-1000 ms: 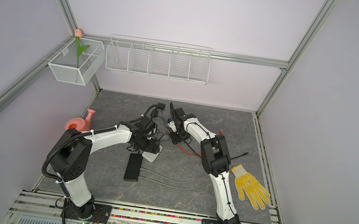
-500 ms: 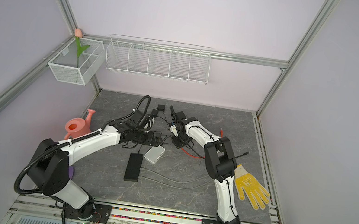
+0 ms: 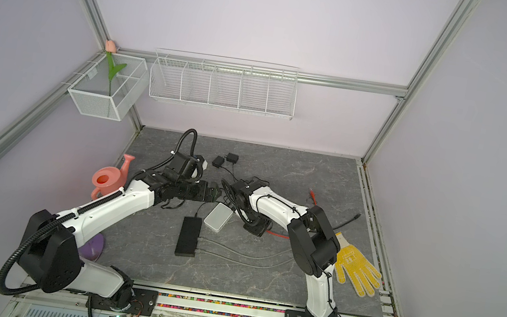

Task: Insert the plug into the switch port

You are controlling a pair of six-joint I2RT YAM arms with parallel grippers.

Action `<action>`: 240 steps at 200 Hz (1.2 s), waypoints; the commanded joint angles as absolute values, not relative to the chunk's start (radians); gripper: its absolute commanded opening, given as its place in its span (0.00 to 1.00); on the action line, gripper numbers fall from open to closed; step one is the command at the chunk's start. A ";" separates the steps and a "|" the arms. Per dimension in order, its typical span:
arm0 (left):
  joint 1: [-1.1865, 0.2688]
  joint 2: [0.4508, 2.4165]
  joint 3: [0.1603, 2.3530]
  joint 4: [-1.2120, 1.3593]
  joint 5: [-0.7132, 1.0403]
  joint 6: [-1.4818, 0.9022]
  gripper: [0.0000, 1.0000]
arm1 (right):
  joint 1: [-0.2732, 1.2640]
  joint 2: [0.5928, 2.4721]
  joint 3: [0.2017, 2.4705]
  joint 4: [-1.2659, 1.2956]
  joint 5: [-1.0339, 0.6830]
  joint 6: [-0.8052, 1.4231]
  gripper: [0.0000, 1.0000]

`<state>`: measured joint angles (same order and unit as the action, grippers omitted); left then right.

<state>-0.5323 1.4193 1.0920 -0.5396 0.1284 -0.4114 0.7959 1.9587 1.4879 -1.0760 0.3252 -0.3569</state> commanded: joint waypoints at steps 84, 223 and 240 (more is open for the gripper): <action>-0.523 1.276 0.968 -0.431 0.235 -0.425 0.98 | 0.735 1.609 1.210 -0.687 0.027 -0.565 0.07; -0.517 1.201 0.878 -0.344 0.278 -0.453 0.98 | 0.372 1.705 1.348 -0.740 0.159 -0.120 0.72; -0.517 1.200 0.880 -0.359 0.273 -0.447 0.98 | 0.337 1.772 1.372 -0.756 0.090 -0.075 0.72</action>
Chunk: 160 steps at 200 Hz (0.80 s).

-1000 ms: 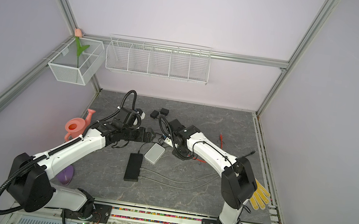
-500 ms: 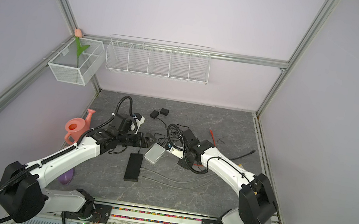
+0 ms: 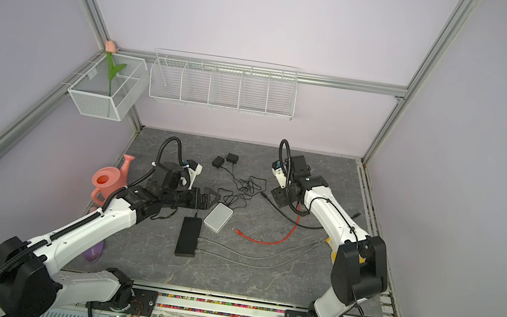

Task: Insert the plug into the switch port

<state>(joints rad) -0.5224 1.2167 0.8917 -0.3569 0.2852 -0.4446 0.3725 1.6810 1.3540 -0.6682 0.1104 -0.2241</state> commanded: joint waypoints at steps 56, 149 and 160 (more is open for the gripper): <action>-0.509 1.164 0.818 -0.368 0.217 -0.445 0.98 | 0.571 1.660 1.200 -0.660 -0.081 -0.321 0.68; -0.458 1.443 0.911 -0.366 0.337 -0.407 0.61 | 0.743 1.825 1.193 -0.635 -0.126 -0.344 0.58; -0.457 1.447 0.907 -0.350 0.346 -0.410 0.51 | 0.753 1.844 1.191 -0.625 -0.130 -0.337 0.58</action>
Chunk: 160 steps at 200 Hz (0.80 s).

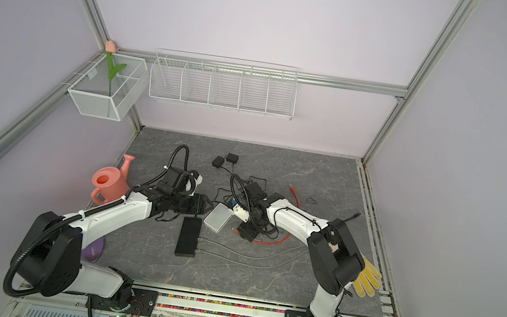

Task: Insert the plug into the switch port

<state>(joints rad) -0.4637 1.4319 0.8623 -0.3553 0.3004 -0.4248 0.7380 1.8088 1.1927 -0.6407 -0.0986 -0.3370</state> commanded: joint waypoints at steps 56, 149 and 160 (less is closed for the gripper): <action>-0.439 1.355 0.851 -0.278 0.418 -0.443 0.40 | 0.820 1.915 1.185 -0.578 0.011 -0.306 0.21; -0.429 1.089 0.621 -0.071 0.586 -0.691 0.52 | 0.917 1.494 0.925 -0.271 0.355 -0.326 0.07; -0.436 1.078 0.600 -0.020 0.577 -0.752 0.49 | 0.937 1.446 0.889 -0.226 0.400 -0.338 0.07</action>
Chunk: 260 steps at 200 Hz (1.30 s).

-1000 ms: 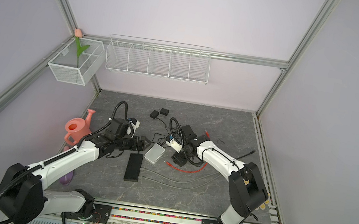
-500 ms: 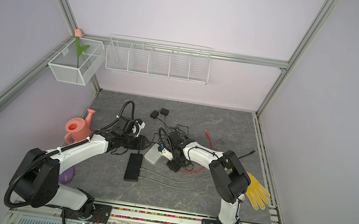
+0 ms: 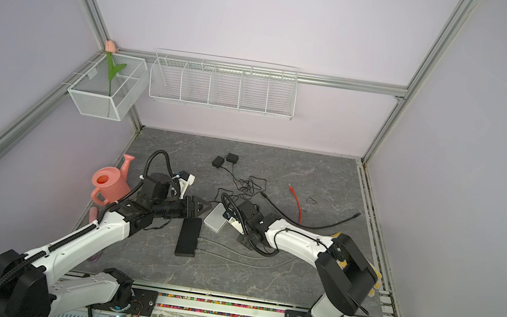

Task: Insert the plug into the switch port

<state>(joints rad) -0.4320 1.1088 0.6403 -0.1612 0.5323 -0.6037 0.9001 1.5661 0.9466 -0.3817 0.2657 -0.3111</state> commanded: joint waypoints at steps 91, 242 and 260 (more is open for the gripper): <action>-0.666 1.260 0.733 0.106 0.412 -0.902 0.43 | 1.075 1.307 0.740 -0.027 0.674 -0.381 0.07; -0.757 1.436 0.785 0.216 0.464 -0.959 0.20 | 1.144 1.288 0.704 0.040 0.766 -0.388 0.07; -0.770 1.439 0.788 0.204 0.455 -0.951 0.03 | 1.144 1.305 0.712 0.038 0.771 -0.385 0.07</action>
<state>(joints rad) -0.7345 1.4231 0.7570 0.2031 0.4351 -0.9581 1.1351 1.2980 0.7078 -0.0254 0.7410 -0.3820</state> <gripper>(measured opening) 0.174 0.069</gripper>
